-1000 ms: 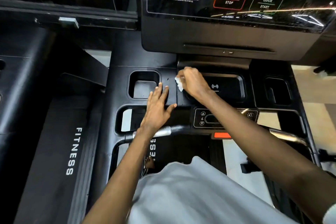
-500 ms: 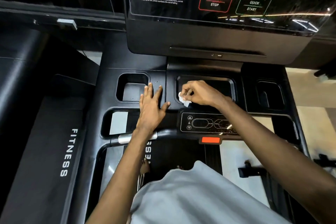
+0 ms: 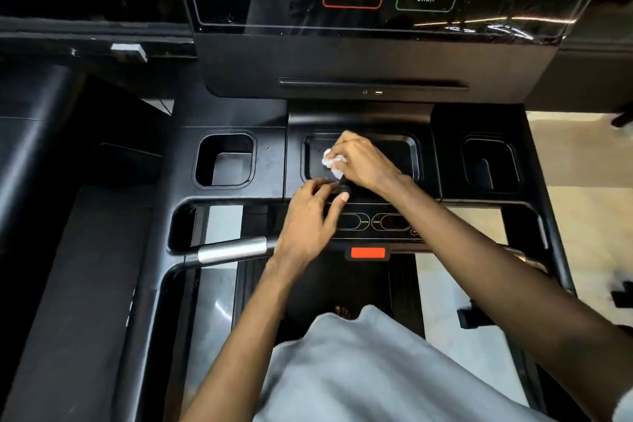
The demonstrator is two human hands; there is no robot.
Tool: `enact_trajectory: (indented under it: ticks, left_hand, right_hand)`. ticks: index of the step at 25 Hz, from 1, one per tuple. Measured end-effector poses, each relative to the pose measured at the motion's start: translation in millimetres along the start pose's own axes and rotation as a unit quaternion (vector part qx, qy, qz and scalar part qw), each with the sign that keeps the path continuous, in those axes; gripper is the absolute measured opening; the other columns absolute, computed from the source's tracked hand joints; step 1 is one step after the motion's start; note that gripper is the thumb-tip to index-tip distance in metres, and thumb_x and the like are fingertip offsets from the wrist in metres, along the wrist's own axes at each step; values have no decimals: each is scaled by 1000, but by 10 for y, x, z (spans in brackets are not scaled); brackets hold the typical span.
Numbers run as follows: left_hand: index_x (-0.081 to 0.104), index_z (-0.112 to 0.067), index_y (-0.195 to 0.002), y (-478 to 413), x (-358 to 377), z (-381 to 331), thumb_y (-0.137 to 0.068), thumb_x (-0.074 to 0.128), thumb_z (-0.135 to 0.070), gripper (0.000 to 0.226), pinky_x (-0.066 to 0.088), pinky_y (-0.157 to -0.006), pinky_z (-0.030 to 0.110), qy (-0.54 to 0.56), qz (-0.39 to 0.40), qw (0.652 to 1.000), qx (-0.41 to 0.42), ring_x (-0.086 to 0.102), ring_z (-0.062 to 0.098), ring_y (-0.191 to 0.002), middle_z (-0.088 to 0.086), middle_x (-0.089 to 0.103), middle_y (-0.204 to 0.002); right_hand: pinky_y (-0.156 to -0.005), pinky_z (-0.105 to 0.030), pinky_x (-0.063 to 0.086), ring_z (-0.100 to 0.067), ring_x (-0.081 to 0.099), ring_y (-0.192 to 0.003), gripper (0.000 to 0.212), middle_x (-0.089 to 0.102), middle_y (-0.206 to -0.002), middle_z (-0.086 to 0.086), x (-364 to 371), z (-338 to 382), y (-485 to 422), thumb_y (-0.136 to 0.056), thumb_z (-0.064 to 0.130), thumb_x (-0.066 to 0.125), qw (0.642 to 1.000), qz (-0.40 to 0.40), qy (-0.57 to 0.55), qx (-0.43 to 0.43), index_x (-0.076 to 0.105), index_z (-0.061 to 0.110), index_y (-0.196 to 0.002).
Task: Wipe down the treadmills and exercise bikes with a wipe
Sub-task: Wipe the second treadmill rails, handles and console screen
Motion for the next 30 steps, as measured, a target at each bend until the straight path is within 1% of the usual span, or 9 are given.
enact_trajectory:
  ticks: [3,7,9,12,15,17,21,24,30]
  left_hand:
    - [58,-16,-134,16,46,29,-104,40,-52,50,43,-106,37,-46,-11,999,-15,50,19,-120,3,53,-129]
    - [60,-17,-128,42,31,-2,-106,36,-50,46,44,-101,37,-98,-37,995,3,51,20,-112,2,55,-123]
    - [62,-17,-127,64,65,-36,-107,33,-46,46,41,-102,39,-147,-54,988,20,50,22,-115,2,58,-123]
    - [62,-19,-127,93,111,-84,-107,29,-42,45,39,-102,39,-167,-64,984,17,46,24,-122,0,61,-124]
    - [63,-21,-124,105,120,-150,-106,28,-39,43,39,-100,43,-176,-74,982,0,45,25,-119,-1,62,-121]
    - [63,-22,-125,105,150,-201,-106,28,-39,43,37,-101,43,-188,-66,980,-3,44,26,-120,-1,63,-122]
    - [62,-29,-128,89,216,-286,-106,29,-42,42,27,-104,41,-222,-54,973,1,45,26,-122,-6,64,-124]
    - [60,-32,-132,51,313,-424,-107,32,-44,40,24,-107,43,-236,-28,971,17,48,25,-121,-7,63,-125]
    - [53,-31,-141,-74,709,-828,-103,44,-49,43,27,-108,47,-232,32,970,69,49,23,-122,-5,60,-132]
  right_hand:
    - [-89,-35,49,-27,63,-100,22,64,-105,-12,-90,-287,-66,-91,10,60,994,-79,2,77,77,10,-106]
    - [-98,-29,44,-15,59,-106,33,61,-117,-2,-59,-226,-81,-92,25,67,1000,6,8,-1,70,14,-123]
    - [-98,-31,45,-17,60,-106,29,61,-116,-2,-114,-253,-46,-92,22,67,1000,6,12,-28,71,15,-119]
    - [-94,-32,45,-24,61,-107,22,64,-115,-6,-216,-364,-3,-90,15,66,999,-37,8,10,73,14,-111]
    - [-101,-31,42,-21,59,-111,26,65,-119,-6,-104,-171,31,-90,18,69,998,18,18,-48,73,13,-115]
    - [-102,-34,44,-22,61,-110,25,66,-117,-6,-106,-171,87,-90,16,68,998,20,10,-63,75,12,-114]
    - [-96,-28,43,-18,62,-107,24,66,-116,-1,-309,-582,307,-89,20,72,998,-35,-18,42,76,18,-112]
    - [-94,-31,47,-19,63,-103,16,66,-108,2,-366,-778,577,-87,24,74,998,-21,-17,54,77,20,-102]
    - [-75,-29,47,-19,63,-89,6,63,-99,-2,-400,-1071,1017,-90,12,68,981,-137,-20,139,74,14,-91]
Point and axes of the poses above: each hand's wrist, its own y-axis away from the middle knuckle, its own x-axis out of the palm, z = x × y, the point moved 4 cm from there along -y, towards the middle knuckle
